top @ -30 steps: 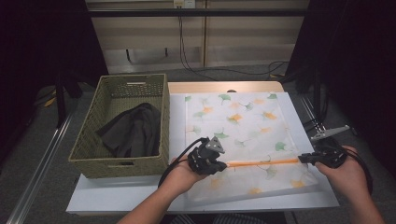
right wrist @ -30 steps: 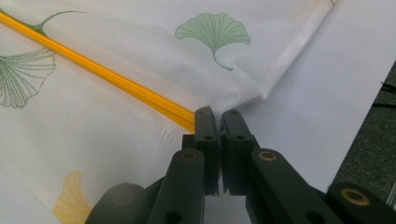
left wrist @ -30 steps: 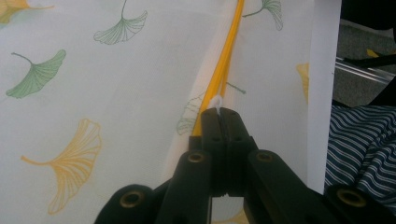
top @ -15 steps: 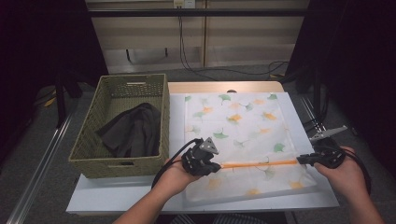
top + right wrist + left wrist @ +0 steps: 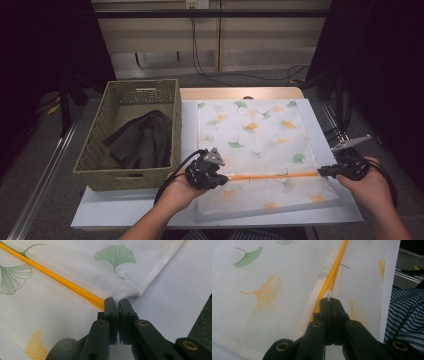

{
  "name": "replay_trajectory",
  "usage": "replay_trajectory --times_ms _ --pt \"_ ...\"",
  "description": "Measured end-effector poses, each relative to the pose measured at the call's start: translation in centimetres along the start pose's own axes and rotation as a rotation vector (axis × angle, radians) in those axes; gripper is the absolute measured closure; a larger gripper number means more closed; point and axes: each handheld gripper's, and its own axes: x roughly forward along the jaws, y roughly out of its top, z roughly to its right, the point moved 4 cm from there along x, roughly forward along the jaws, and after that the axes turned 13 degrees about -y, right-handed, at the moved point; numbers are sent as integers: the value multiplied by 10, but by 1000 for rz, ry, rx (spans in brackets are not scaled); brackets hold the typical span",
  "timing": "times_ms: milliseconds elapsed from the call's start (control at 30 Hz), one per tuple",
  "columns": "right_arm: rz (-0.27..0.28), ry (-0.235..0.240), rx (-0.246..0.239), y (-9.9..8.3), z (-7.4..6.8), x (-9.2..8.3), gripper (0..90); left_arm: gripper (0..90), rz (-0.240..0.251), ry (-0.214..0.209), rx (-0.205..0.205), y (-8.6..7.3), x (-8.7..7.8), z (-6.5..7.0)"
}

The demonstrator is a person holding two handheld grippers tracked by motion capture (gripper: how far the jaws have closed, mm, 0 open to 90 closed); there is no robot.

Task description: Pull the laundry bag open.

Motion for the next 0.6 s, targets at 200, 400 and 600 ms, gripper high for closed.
replay_trajectory --times_ms 200,400,600 --pt "-3 2 16 0 0 0 871 900 24 11 -19 -8 -7 0" --pt "-10 -1 10 -1 2 1 871 900 24 33 -31 -19 -17 -2" --pt "-17 -2 18 -1 1 2 871 900 37 55 -86 -33 -25 -3"
